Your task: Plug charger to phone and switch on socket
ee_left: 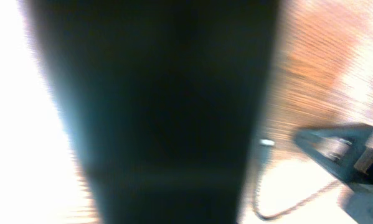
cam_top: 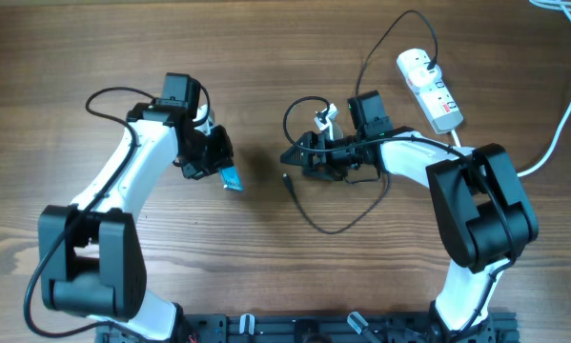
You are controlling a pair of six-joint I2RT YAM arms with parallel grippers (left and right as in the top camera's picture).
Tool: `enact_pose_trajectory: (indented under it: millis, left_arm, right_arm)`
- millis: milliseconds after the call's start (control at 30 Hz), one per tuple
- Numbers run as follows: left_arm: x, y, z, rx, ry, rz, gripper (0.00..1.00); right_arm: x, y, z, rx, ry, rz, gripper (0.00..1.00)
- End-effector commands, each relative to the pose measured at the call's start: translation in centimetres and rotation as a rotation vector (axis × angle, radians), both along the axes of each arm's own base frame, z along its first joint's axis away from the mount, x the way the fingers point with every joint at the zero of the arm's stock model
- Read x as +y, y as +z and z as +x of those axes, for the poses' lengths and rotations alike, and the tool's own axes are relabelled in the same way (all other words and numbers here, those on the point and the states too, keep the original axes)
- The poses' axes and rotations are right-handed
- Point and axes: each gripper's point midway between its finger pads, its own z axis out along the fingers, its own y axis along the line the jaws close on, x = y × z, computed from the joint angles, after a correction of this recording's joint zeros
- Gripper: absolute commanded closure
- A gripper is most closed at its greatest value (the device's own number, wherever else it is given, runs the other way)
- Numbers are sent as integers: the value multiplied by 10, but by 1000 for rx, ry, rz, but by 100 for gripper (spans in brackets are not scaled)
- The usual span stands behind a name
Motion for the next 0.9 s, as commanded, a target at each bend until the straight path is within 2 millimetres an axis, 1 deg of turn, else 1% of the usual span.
enact_pose_trajectory:
  millis: [0,100,167,200,267,500,567,600,667,867]
  left_arm:
    - [17,-27,-8,69,22,195,96]
    - [15,-40,-12,91,-15,254,96]
    - [12,-46,-14,93,-36,284,96]
    - [10,-47,-14,91,-45,288,96]
    - [7,-48,-14,85,-58,299,96]
    - [5,-49,-17,71,-64,366,95]
    - [5,-49,-17,72,-61,366,82]
    - [5,-49,-17,74,-53,366,78]
    - [5,-49,-17,75,-47,365,77]
    - [5,-49,-17,74,-47,365,78]
  right_arm:
    - [-16,-26,2,-30,-20,-142,3]
    - [-24,-35,-1,-29,-22,-208,0]
    - [-24,-36,-1,-27,-22,-209,0]
    - [-24,-36,-1,-28,-21,-209,1]
    - [-24,-36,-1,-28,-21,-209,0]
    - [-25,-36,-1,-31,-21,-212,0]
    - [-25,-36,-1,-31,-20,-212,0]
    - [-25,-36,-1,-32,-20,-212,0]
    - [-25,-36,-1,-32,-20,-212,0]
    - [-25,-36,-1,-32,-20,-212,0]
